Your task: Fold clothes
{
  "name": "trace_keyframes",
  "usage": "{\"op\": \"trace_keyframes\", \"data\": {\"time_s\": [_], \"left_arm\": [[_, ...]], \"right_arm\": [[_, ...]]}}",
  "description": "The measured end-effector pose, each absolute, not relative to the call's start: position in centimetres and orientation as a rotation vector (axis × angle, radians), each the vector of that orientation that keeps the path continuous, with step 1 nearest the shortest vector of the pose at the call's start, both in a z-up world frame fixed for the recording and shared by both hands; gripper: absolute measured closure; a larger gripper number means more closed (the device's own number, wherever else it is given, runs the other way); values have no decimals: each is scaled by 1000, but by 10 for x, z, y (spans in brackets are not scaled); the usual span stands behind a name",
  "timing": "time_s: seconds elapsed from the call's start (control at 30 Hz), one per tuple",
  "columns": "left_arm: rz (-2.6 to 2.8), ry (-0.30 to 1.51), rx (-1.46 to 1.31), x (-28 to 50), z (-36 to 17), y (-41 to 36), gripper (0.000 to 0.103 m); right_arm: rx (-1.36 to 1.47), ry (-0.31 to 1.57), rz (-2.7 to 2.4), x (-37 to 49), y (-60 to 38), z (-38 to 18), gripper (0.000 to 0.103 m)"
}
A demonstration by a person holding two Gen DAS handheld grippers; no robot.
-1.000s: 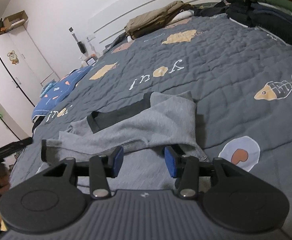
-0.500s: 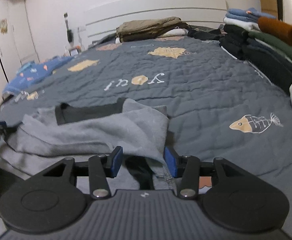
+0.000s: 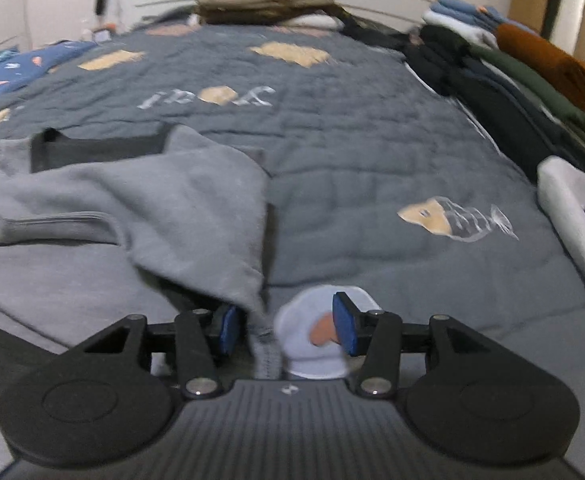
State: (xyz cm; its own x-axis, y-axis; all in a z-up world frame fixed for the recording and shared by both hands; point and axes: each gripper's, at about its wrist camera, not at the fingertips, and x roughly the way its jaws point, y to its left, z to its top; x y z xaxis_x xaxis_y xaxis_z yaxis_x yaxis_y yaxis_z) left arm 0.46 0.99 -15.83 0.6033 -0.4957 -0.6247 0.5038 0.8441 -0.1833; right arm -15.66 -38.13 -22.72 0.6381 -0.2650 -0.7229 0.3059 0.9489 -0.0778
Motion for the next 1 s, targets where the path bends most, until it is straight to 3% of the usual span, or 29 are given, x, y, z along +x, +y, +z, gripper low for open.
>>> {"op": "trace_keyframes", "data": {"time_s": [0.23, 0.37, 0.4, 0.47, 0.5, 0.53, 0.57, 0.67, 0.77, 0.9, 0.97, 1.0], "left_arm": [[-620, 803, 432, -36, -173, 3, 98], [-684, 807, 338, -42, -161, 13, 97], [-703, 797, 270, -42, -153, 19, 91], [-728, 762, 101, -41, -138, 39, 64], [-726, 737, 32, -41, -132, 46, 42], [-717, 708, -26, -41, -128, 52, 29], [-703, 695, -66, -39, -125, 54, 28], [-596, 767, -110, -25, -137, 47, 29], [-534, 859, -93, -15, -157, 35, 40], [-512, 887, -62, -8, -172, 23, 44], [-497, 883, -97, -2, -173, 29, 56], [-498, 885, -111, 0, -173, 31, 78]], "right_arm": [[62, 902, -309, -160, -389, -231, 54], [137, 862, -290, -173, -394, -214, 54], [165, 836, -284, -178, -396, -208, 54], [215, 775, -271, -185, -400, -198, 54], [235, 737, -265, -188, -401, -194, 54], [247, 708, -257, -188, -400, -191, 54], [257, 681, -248, -188, -399, -189, 54], [225, 633, -218, -185, -387, -187, 54], [127, 630, -164, -177, -365, -190, 54], [-70, 666, -124, -168, -334, -202, 54], [-196, 698, -145, -162, -324, -213, 54], [-240, 712, -164, -159, -322, -219, 54]]}}
